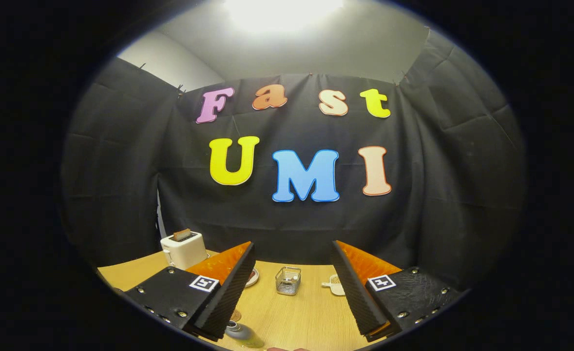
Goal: Take the bottle from table, then pour the juice into the cup, finally place the bottle on the coaster
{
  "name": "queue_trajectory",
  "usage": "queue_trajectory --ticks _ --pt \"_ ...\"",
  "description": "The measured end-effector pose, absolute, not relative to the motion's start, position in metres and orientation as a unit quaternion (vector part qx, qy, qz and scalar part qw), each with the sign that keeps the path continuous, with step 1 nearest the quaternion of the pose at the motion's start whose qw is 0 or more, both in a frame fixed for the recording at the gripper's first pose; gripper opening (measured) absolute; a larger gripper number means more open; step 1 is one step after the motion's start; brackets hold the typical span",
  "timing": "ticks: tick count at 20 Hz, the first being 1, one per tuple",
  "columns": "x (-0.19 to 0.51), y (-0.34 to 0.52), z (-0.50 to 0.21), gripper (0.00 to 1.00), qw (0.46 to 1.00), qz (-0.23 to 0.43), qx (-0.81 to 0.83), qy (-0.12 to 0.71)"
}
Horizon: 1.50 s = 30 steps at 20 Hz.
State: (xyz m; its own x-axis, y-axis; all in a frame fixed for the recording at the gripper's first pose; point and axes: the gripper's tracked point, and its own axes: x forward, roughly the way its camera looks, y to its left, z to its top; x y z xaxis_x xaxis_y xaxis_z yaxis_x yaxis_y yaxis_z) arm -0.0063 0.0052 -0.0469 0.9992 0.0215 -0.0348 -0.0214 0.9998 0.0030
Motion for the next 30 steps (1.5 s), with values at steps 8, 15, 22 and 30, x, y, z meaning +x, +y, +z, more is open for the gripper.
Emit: queue_trajectory --ticks 8,15,22,30 --pt "-0.017 0.033 -0.097 0.96 0.999 0.036 0.02 0.002" --pt "-0.031 0.07 -0.181 0.96 0.997 0.073 0.032 0.018" --pt "-0.029 0.092 -0.238 0.96 0.997 0.064 0.028 0.041" --pt "-0.016 0.101 -0.292 0.96 0.994 0.052 0.043 0.084"
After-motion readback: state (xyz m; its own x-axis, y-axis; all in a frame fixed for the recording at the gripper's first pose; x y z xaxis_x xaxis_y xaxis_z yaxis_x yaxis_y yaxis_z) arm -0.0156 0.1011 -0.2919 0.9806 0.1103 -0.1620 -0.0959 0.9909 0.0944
